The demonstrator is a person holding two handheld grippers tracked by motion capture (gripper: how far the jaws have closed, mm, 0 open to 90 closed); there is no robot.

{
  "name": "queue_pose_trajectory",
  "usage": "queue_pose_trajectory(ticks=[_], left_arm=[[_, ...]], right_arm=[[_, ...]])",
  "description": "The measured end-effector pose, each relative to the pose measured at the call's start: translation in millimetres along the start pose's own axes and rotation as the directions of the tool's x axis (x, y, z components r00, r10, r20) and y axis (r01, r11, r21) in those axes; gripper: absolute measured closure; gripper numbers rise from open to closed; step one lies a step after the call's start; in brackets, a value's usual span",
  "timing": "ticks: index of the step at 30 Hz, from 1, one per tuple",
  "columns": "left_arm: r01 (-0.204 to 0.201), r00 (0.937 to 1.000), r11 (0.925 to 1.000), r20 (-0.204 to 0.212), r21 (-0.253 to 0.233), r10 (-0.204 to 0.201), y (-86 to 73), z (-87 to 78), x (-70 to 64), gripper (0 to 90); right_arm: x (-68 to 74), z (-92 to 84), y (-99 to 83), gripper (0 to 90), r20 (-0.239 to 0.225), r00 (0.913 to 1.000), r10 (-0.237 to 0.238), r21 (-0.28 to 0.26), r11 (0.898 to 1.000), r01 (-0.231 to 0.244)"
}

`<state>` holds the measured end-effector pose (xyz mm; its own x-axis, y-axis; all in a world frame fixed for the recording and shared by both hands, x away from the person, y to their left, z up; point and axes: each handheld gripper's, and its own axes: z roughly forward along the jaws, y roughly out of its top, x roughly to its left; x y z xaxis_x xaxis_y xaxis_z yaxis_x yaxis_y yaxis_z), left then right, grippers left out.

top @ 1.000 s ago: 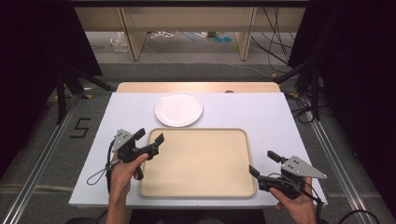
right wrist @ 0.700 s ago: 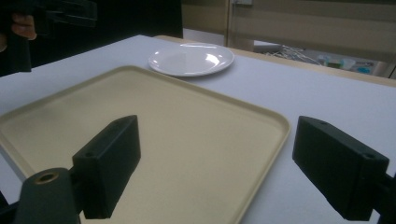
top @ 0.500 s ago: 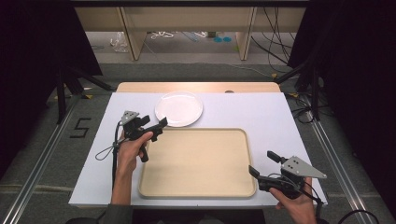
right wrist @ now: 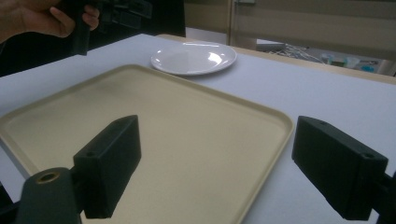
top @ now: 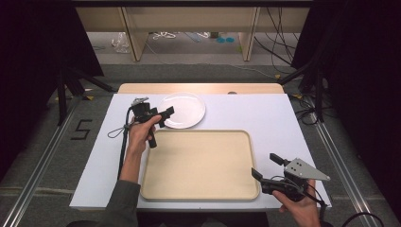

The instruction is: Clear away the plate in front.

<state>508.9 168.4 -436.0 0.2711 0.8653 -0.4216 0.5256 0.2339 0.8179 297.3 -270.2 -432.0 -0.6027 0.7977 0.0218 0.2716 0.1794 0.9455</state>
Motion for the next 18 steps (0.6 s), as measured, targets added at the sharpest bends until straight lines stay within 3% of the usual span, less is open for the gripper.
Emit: queue_pose_trajectory(ticks=[4,6,8,10,12,18], left_arm=[[0.077,0.9966,0.9961,-0.035,0.044,-0.075,4.4,21.1,19.1,16.8],[0.086,0.9957,0.9954,-0.039,0.042,-0.084,3.9,24.3,22.3,16.9],[0.131,0.9909,0.9893,-0.038,0.063,-0.129,1.4,31.1,31.5,17.3],[0.148,0.9878,0.9871,-0.058,0.061,-0.144,0.1,34.6,36.5,17.4],[0.15,0.9878,0.9867,-0.054,0.063,-0.146,-0.2,35.9,39.5,17.8],[0.203,0.9783,0.9766,-0.057,0.071,-0.199,-2.3,41.5,49.7,19.8]], right_arm=[[2.3,1.1,-0.4,16.6,-0.016,0.9996,0.024,0.001,1.0,-0.024],[2.1,0.1,-0.2,16.6,-0.008,0.9998,0.018,0.012,1.0,-0.018],[1.6,-0.3,0.2,16.6,-0.005,0.9998,0.021,0.014,1.0,-0.021],[1.5,0.0,-0.4,16.6,-0.008,0.9998,0.02,0.011,1.0,-0.02],[1.7,0.0,-0.2,16.6,-0.009,0.9997,0.021,0.011,1.0,-0.02],[2.2,1.2,-0.2,16.8,-0.011,0.9998,0.016,0.001,1.0,-0.016]])
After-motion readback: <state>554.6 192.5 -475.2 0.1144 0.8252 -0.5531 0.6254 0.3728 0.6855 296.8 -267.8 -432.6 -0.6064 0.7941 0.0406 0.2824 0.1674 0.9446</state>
